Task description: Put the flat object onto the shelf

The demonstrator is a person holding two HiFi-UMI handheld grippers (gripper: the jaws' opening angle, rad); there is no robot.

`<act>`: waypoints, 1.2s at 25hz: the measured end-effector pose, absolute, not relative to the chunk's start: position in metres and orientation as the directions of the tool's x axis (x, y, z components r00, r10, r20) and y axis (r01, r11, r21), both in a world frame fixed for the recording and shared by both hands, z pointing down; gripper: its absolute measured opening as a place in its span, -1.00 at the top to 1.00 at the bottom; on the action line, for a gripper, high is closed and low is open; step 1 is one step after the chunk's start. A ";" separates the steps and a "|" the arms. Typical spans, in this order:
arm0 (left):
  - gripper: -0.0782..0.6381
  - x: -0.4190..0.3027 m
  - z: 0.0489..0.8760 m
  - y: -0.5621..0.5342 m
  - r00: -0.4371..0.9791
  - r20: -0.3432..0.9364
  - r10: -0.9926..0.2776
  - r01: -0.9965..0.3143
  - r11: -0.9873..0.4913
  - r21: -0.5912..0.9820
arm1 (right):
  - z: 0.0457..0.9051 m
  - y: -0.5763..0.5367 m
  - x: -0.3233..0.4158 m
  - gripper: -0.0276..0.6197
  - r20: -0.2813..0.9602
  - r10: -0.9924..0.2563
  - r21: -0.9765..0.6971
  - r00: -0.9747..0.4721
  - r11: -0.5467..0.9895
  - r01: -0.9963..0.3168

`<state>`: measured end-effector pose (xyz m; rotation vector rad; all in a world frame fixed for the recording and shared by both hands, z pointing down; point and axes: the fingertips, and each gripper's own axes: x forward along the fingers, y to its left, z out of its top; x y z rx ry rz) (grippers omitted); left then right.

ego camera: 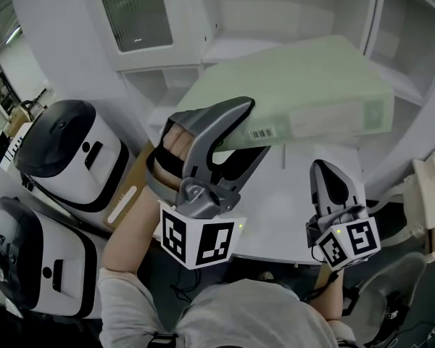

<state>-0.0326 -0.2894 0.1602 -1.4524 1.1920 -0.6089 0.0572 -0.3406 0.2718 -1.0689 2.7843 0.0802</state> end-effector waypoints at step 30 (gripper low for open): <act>-0.03 -0.015 0.180 -0.407 0.349 -0.113 -0.930 0.030 0.131 -0.991 | 0.281 -0.382 0.104 0.89 -0.142 -0.683 -0.003 -0.717 0.724 -0.689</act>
